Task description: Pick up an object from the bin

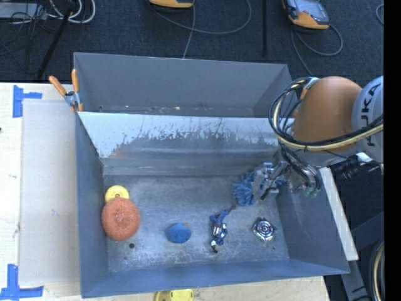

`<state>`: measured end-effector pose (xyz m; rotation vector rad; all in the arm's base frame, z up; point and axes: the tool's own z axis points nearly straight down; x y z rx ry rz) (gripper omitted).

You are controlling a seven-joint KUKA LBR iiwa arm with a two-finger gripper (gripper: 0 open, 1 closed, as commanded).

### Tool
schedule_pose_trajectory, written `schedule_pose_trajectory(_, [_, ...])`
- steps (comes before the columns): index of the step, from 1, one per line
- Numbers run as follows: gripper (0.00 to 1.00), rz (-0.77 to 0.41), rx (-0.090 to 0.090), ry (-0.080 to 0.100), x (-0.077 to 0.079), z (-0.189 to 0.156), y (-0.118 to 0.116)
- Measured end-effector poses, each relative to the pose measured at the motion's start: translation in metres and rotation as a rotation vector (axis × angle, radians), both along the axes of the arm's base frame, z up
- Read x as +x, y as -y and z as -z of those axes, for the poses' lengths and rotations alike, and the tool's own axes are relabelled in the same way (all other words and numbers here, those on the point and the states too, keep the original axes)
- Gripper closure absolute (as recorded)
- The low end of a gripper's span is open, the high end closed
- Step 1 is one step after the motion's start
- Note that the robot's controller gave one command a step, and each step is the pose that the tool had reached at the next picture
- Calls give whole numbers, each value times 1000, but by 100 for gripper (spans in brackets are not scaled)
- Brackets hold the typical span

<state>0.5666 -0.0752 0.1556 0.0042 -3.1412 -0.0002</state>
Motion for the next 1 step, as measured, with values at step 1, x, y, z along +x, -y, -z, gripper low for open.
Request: schedule_pose_trajectory(1, [100,4,0,0,5,-17,0])
